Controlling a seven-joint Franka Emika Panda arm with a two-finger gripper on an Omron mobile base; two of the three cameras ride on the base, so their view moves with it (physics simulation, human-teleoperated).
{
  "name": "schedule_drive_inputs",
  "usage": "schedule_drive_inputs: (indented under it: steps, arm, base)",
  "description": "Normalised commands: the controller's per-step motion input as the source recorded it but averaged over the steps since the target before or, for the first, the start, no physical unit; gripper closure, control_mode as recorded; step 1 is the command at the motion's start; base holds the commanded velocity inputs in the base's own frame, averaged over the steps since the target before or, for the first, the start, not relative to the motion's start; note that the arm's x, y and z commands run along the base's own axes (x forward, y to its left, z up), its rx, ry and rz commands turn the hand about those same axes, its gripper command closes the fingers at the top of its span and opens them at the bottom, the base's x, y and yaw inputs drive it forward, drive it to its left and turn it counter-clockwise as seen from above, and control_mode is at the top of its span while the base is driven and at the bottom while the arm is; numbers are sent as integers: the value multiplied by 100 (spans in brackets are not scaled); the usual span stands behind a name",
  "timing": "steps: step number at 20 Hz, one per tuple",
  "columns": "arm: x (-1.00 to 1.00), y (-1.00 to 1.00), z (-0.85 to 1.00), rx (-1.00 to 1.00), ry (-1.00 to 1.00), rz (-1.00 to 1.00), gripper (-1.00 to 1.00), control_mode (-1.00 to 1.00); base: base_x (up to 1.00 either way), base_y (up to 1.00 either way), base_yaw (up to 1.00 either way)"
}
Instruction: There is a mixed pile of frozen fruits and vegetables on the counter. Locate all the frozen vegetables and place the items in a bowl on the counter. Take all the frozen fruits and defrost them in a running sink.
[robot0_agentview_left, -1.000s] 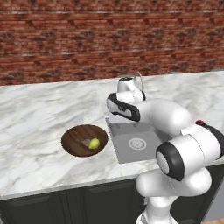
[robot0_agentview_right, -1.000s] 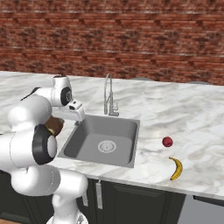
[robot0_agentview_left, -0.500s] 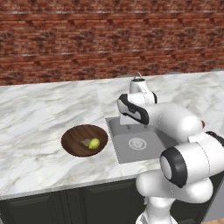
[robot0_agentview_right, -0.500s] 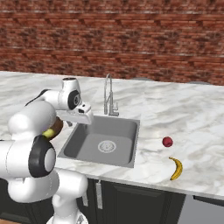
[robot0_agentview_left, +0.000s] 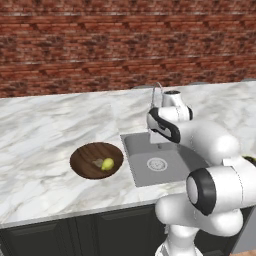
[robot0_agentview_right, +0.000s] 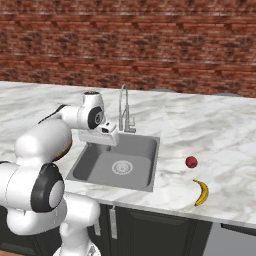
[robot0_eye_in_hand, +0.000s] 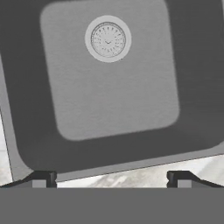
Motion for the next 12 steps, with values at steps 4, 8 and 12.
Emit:
schedule_drive_inputs:
  steps: [4, 8, 12]
  arm:
    - [-7, -52, -6, 0, 0, 1, -100, -100]
    - [-12, -59, -4, 0, 0, 2, -100, -100]
    - [-9, -55, 0, 0, -1, 4, -100, -100]
  base:
    - [0, 0, 0]
    - [0, 0, 0]
    - [0, 0, 0]
